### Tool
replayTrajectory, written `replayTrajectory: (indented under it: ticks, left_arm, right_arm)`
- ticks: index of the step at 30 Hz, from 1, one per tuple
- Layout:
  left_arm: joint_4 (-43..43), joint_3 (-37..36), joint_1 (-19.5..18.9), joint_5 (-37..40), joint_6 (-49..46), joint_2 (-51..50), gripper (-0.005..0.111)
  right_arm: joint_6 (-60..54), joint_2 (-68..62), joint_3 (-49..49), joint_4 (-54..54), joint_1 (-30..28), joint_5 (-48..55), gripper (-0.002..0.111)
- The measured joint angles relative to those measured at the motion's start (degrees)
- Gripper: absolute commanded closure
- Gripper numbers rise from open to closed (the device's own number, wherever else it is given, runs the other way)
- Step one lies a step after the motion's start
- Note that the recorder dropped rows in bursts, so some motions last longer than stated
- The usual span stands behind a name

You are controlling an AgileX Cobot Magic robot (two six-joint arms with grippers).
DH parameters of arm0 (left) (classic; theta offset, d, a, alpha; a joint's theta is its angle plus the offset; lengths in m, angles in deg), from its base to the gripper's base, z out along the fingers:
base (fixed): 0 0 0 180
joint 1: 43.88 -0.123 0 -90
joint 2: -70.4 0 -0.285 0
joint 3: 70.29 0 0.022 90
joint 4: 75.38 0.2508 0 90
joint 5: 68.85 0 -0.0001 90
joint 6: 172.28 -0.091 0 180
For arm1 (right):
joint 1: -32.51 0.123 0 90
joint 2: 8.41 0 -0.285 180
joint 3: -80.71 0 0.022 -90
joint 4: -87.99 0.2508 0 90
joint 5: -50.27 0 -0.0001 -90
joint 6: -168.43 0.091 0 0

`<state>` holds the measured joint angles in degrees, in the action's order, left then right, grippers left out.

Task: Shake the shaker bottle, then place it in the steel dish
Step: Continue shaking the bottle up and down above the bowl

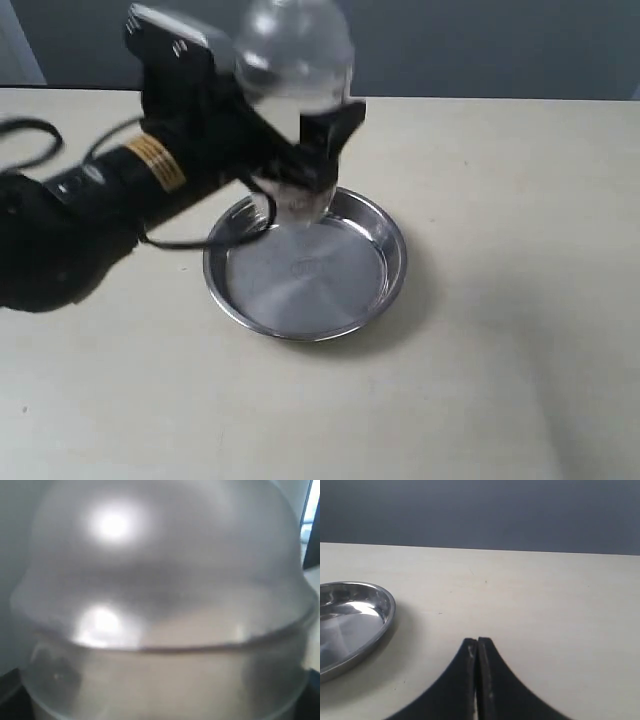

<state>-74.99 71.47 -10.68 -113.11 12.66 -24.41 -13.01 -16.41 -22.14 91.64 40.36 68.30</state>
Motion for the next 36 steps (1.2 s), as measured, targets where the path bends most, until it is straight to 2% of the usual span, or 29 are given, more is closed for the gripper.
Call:
replayTrajectory:
  ticks: [3,7,11,14,17,19,22,27,31,36]
  left_arm:
    - [-1.93,0.86,0.0,0.67,0.0,-1.31,0.106]
    - [-1.59,-2.39,0.0,2.96,-0.06,-4.5,0.106]
    - [-2.58,1.49,0.0,1.43,-1.6,1.88,0.106]
    - [-4.86,1.41,0.0,1.06,-0.4,-1.51,0.106]
    - [-1.94,-0.86,0.0,3.67,2.04,-4.95,0.106]
    - [0.96,-0.23,0.0,3.68,2.04,-2.22,0.106]
    - [0.66,1.96,0.0,3.13,1.92,-0.15,0.106]
    - [-0.39,-0.93,0.0,5.06,5.03,-6.52,0.106]
    - [2.44,2.53,0.0,-0.2,1.77,1.16,0.106]
    - [-1.97,5.71,0.0,-2.26,-3.11,5.56,0.106]
  right_arm:
    - [0.0,0.0,0.0,0.0,0.0,0.0,0.109]
    - [0.0,0.0,0.0,0.0,0.0,0.0,0.109]
    - [0.0,0.0,0.0,0.0,0.0,0.0,0.109]
    - [0.0,0.0,0.0,0.0,0.0,0.0,0.109]
    - [0.0,0.0,0.0,0.0,0.0,-0.01,0.109]
    - [0.0,0.0,0.0,0.0,0.0,-0.01,0.109]
    - [0.0,0.0,0.0,0.0,0.0,-0.01,0.109]
    - [0.0,0.0,0.0,0.0,0.0,-0.01,0.109]
    - [0.0,0.0,0.0,0.0,0.0,-0.01,0.109]
    - [0.0,0.0,0.0,0.0,0.0,-0.01,0.109]
